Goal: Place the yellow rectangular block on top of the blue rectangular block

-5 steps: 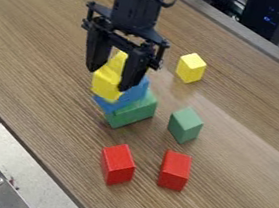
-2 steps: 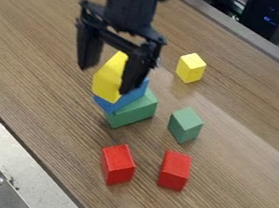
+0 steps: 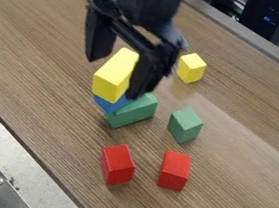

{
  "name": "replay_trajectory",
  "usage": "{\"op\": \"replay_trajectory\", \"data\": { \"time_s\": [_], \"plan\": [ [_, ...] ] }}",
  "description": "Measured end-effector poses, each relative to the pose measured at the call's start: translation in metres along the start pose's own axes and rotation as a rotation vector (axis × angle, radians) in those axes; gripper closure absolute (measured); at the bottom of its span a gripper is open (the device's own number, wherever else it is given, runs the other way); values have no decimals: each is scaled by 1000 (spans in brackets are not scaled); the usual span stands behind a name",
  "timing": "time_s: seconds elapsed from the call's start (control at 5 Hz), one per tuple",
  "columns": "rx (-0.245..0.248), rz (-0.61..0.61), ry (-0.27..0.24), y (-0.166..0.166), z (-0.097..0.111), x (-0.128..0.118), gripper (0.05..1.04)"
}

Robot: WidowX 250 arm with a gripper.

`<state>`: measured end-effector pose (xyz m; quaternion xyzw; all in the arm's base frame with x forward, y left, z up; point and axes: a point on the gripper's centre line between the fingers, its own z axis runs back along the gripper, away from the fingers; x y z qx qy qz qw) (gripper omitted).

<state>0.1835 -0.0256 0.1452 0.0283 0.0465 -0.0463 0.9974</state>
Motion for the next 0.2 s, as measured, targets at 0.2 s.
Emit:
{"op": "replay_trajectory", "data": {
  "time_s": [0.2],
  "plan": [
    [-60,-92,20,-18,-16,2,83]
  ]
}}
